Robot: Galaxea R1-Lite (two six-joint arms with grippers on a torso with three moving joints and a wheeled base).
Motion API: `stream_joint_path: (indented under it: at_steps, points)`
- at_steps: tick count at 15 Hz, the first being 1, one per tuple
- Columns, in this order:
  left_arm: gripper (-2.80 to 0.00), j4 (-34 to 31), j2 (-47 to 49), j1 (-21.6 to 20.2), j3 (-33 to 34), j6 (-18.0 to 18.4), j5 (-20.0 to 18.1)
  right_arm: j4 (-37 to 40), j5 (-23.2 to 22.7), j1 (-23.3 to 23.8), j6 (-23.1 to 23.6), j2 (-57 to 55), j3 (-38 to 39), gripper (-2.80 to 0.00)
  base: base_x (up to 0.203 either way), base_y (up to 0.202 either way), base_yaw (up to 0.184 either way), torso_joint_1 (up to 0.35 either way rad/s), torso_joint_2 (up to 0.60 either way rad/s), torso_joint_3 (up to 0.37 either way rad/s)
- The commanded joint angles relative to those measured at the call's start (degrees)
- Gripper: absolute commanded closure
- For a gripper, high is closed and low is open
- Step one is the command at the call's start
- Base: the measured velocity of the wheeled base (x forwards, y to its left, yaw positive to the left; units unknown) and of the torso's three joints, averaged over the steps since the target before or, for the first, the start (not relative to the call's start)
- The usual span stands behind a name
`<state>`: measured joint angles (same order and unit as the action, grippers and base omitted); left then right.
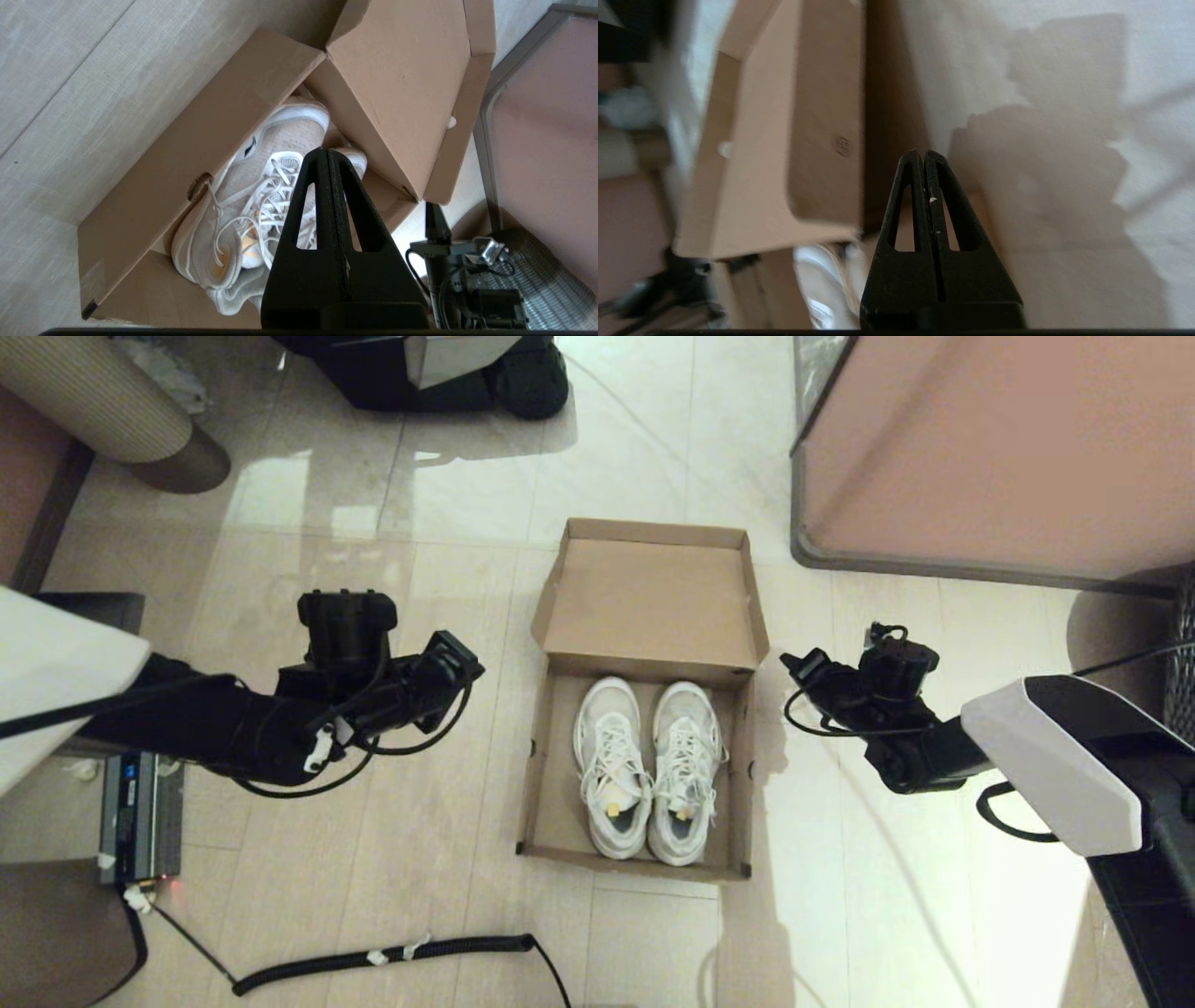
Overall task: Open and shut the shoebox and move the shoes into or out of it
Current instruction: Close the shoe box
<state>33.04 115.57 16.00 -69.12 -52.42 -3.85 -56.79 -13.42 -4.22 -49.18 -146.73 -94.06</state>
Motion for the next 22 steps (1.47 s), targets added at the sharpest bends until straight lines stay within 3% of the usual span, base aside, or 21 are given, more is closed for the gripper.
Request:
stream_joint_path:
  at_steps: [1, 3, 8, 12, 14, 18, 22]
  points:
    - [0.0, 0.2, -0.5, 0.3, 0.4, -0.3, 0.2, 0.2, 0.0, 0.1, -2.0, -4.9, -6.8, 0.0, 0.0, 0.0, 0.0, 0.0, 0.0, 0.0]
    - [0.0, 0.2, -0.7, 0.3, 0.6, -0.4, 0.3, 0.5, 0.0, -0.1, -5.4, -7.3, -11.2, 0.0, 0.0, 0.0, 0.0, 0.0, 0.0, 0.0]
    - [0.0, 0.2, 0.6, -0.3, -0.2, -0.1, 0.3, 2.5, -0.4, -3.1, -8.4, -10.4, -16.1, 0.0, 0.0, 0.0, 0.0, 0.0, 0.0, 0.0]
    - [0.0, -1.1, 8.3, -0.3, -5.9, 0.4, 2.0, 5.5, -0.4, -4.6, -8.9, -9.8, -15.4, 0.0, 0.0, 0.0, 0.0, 0.0, 0.0, 0.0]
    - [0.0, -6.0, 13.6, 0.1, -13.5, 3.0, 5.4, 6.6, -0.4, -4.9, -8.8, -8.7, -13.4, 0.0, 0.0, 0.0, 0.0, 0.0, 0.0, 0.0]
    - [0.0, -15.6, 24.1, 1.5, -29.9, 7.4, 17.4, 8.2, -0.3, -5.6, -8.2, -8.3, -12.3, 0.0, 0.0, 0.0, 0.0, 0.0, 0.0, 0.0]
    - [0.0, -17.5, 31.5, 1.8, -36.6, 16.9, 24.1, 8.6, -0.2, -6.1, -8.0, -7.9, -12.2, 0.0, 0.0, 0.0, 0.0, 0.0, 0.0, 0.0]
